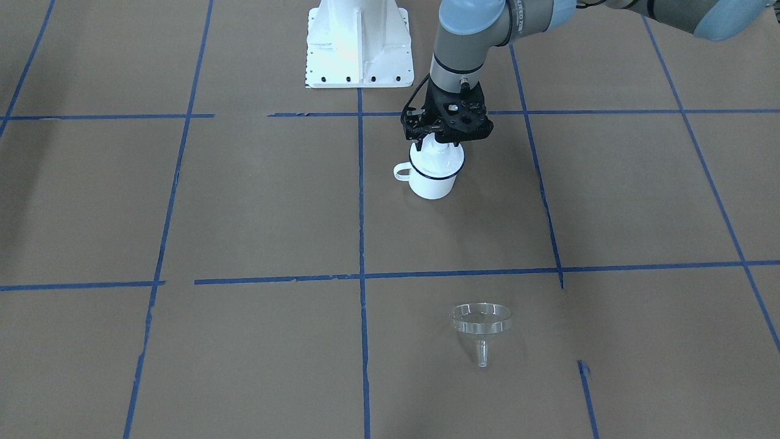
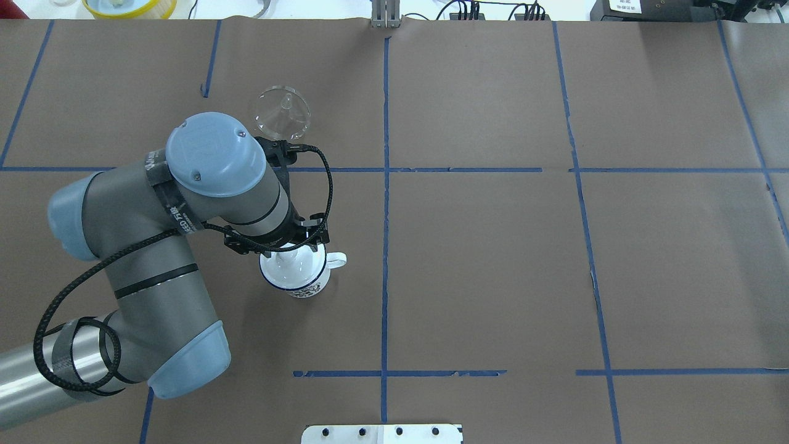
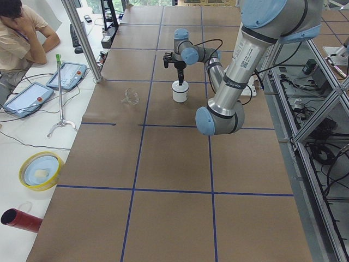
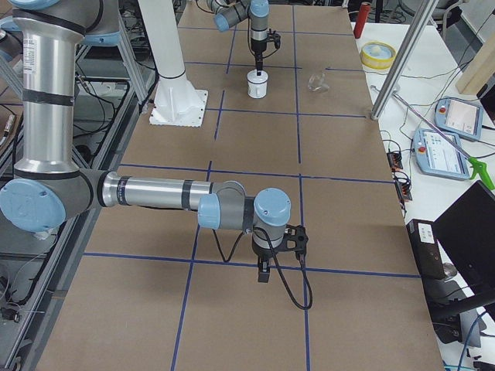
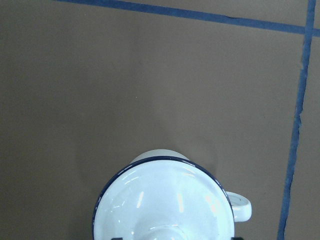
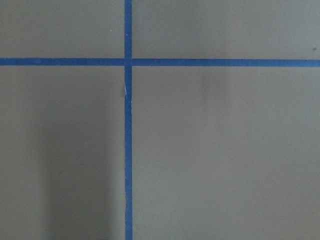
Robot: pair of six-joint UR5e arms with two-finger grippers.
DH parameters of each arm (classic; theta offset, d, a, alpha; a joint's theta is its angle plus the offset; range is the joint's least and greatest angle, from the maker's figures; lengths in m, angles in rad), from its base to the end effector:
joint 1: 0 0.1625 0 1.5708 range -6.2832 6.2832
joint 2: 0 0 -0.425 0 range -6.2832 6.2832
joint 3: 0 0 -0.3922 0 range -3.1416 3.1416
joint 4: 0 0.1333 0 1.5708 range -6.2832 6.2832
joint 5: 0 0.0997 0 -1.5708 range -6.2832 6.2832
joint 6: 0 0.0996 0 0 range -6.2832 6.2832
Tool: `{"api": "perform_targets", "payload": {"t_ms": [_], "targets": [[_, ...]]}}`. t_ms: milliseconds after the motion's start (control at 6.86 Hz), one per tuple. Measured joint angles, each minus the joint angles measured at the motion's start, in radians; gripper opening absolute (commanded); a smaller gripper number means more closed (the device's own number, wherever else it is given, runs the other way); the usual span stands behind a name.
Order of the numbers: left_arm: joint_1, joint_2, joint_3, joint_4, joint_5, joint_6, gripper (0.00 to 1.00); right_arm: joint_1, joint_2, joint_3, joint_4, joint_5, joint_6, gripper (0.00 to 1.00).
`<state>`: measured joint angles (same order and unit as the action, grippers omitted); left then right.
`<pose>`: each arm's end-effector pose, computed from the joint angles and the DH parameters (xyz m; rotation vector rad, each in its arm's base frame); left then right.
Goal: Place funnel on cup
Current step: 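Lower the left gripper and close it on the lid's knob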
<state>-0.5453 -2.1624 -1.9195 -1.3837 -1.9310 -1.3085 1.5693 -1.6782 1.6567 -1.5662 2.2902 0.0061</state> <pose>0.4661 -0.3976 0.1983 -0.0227 0.8197 -0.1313 0.0670 -0.4451 0.6701 -0.0189 -0.7193 0.0105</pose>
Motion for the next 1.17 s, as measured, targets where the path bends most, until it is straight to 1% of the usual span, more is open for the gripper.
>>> {"api": "perform_targets", "payload": {"t_ms": [291,874,1020,1166], "targets": [[0.001,0.001,-0.003,0.000,0.001,0.001,0.65,0.000,0.000,0.000,0.000,0.000,0.000,1.00],[0.001,0.005,0.005,0.000,0.001,0.000,0.65,0.000,0.000,0.000,0.000,0.000,0.000,1.00],[0.001,0.008,0.003,0.000,0.001,0.000,0.60,0.000,0.000,0.000,0.000,0.000,0.000,1.00],[0.001,0.014,0.000,0.000,0.000,0.001,0.32,0.000,0.000,0.000,0.000,0.000,0.000,1.00]]}}
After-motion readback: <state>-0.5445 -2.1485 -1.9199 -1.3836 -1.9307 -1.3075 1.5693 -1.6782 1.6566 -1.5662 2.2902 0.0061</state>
